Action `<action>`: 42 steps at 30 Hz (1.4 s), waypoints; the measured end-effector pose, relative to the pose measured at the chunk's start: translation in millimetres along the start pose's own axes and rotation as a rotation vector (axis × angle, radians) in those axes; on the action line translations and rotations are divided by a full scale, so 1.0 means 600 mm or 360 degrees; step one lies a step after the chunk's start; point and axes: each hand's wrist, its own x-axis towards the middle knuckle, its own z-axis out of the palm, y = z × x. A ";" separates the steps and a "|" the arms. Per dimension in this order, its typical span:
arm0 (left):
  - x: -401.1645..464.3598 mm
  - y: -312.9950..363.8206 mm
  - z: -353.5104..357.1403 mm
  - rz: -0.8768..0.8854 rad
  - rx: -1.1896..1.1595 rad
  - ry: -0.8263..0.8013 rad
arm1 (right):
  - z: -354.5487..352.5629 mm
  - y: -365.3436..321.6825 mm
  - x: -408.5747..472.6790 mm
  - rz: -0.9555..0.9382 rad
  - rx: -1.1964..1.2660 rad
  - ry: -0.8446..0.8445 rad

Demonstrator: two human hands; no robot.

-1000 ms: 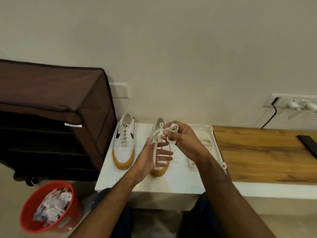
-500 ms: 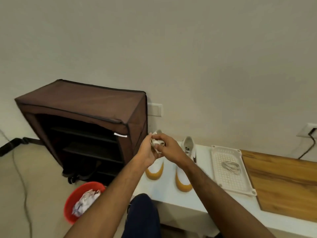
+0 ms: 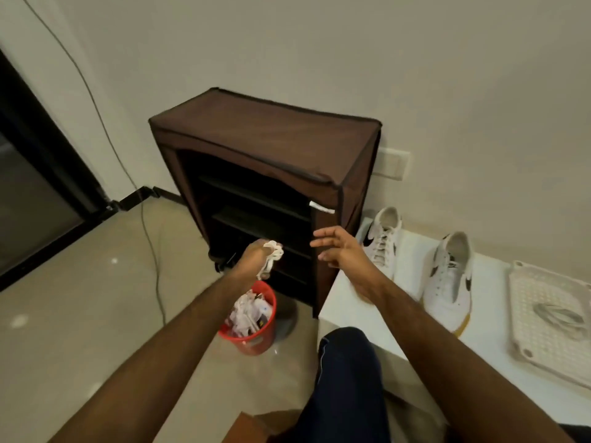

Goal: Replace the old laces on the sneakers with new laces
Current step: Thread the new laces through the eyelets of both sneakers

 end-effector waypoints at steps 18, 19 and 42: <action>0.117 -0.272 -0.144 -0.0219 0.1581 0.0137 | 0.164 0.242 0.138 0.0332 -0.0814 -0.0557; 0.113 -0.275 -0.141 -0.0156 0.1709 0.0129 | 0.159 0.243 0.138 0.0298 -0.0857 -0.0529; 0.008 0.002 0.445 0.1376 0.2147 -0.1101 | -0.376 0.218 -0.160 0.0071 -0.1173 0.0668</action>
